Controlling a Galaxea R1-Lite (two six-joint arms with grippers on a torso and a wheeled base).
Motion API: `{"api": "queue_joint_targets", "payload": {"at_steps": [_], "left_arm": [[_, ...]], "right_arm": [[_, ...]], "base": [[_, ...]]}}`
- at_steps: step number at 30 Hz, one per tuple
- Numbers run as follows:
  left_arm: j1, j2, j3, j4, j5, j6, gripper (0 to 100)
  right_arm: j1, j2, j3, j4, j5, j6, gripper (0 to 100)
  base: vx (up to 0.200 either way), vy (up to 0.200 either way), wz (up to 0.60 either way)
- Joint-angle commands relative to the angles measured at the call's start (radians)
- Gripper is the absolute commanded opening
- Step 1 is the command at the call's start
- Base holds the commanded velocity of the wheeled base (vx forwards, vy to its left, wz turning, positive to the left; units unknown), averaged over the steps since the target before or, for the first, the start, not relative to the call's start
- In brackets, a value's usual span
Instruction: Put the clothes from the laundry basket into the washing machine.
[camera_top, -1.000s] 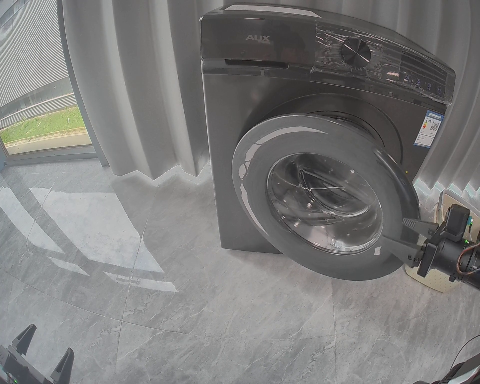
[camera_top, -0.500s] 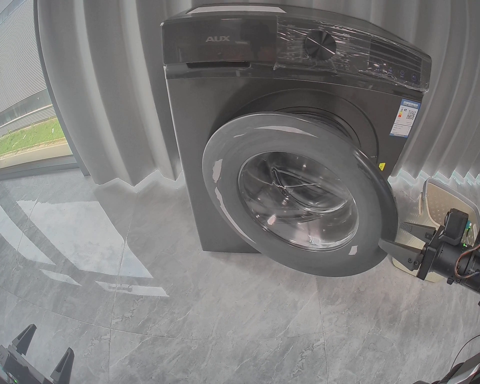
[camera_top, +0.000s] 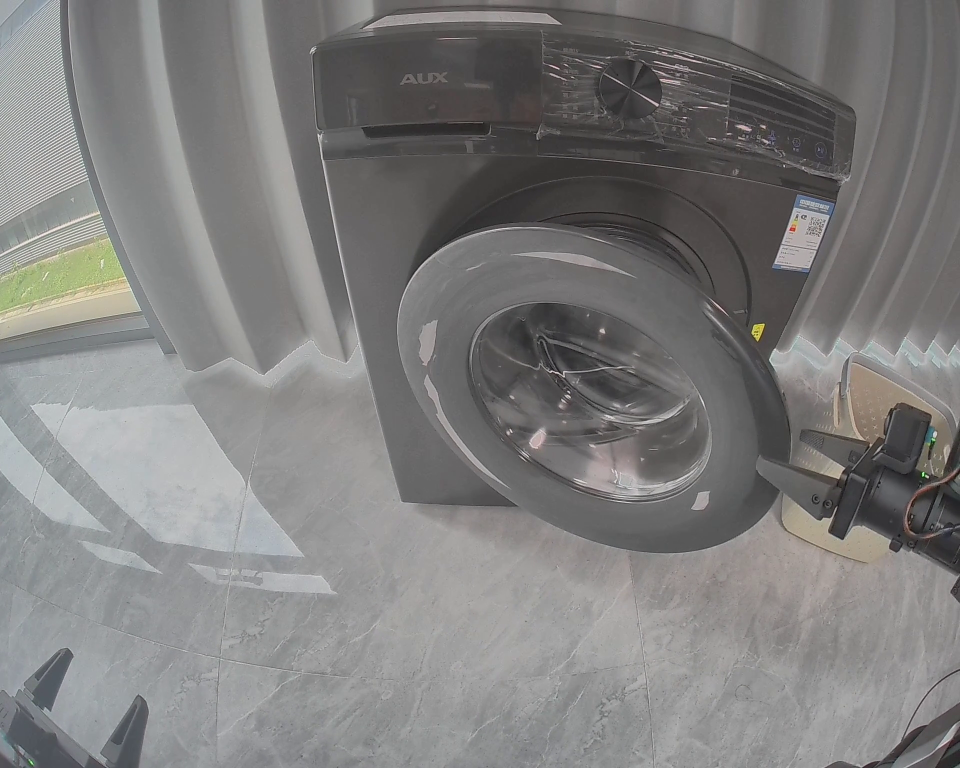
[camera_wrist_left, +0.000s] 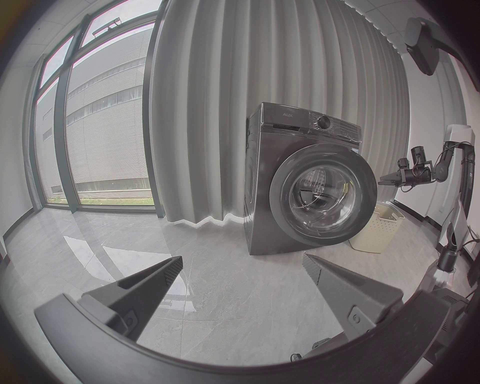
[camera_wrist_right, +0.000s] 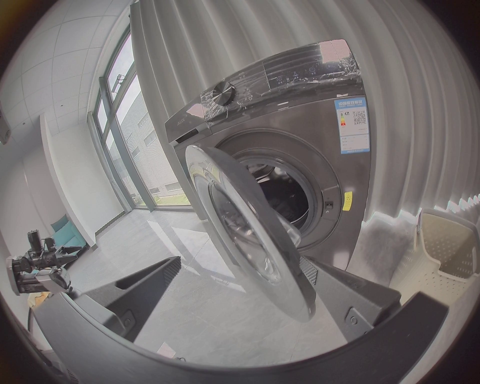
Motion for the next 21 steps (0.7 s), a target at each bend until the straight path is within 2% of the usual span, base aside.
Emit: {"api": "queue_joint_targets", "payload": {"at_steps": [1, 7, 8, 9, 10, 12, 13, 15, 21], "left_arm": [[0.000, 0.001, 0.018, 0.000, 0.000, 0.000, 100], [0.000, 0.001, 0.018, 0.000, 0.000, 0.000, 100], [0.000, 0.001, 0.018, 0.000, 0.000, 0.000, 100], [0.000, 0.001, 0.018, 0.000, 0.000, 0.000, 100], [0.000, 0.001, 0.018, 0.000, 0.000, 0.000, 100], [0.000, 0.001, 0.018, 0.000, 0.000, 0.000, 100], [0.000, 0.001, 0.018, 0.000, 0.000, 0.000, 100], [0.000, 0.001, 0.018, 0.000, 0.000, 0.000, 100], [0.000, 0.001, 0.018, 0.000, 0.000, -0.001, 100]], "right_arm": [[-0.014, 0.067, -0.018, -0.063, -0.030, 0.002, 100], [-0.028, 0.180, -0.019, -0.255, -0.157, 0.002, 100], [-0.029, 0.211, -0.019, -0.308, -0.194, 0.002, 100], [-0.029, 0.211, -0.019, -0.308, -0.194, 0.002, 100], [-0.028, 0.260, -0.018, -0.390, -0.244, 0.002, 100], [-0.026, 0.306, -0.013, -0.473, -0.290, 0.001, 100], [-0.026, 0.306, -0.013, -0.473, -0.290, 0.001, 100], [-0.020, 0.353, -0.010, -0.581, -0.340, -0.001, 100], [-0.016, 0.372, 0.004, -0.644, -0.347, -0.001, 100]], "base": [[0.000, 0.000, 0.00], [0.000, 0.000, 0.00], [0.000, 0.000, 0.00], [0.000, 0.000, 0.00], [0.000, 0.000, 0.00], [0.000, 0.000, 0.00], [0.000, 0.000, 0.00], [0.000, 0.000, 0.00], [0.000, 0.000, 0.00]]}}
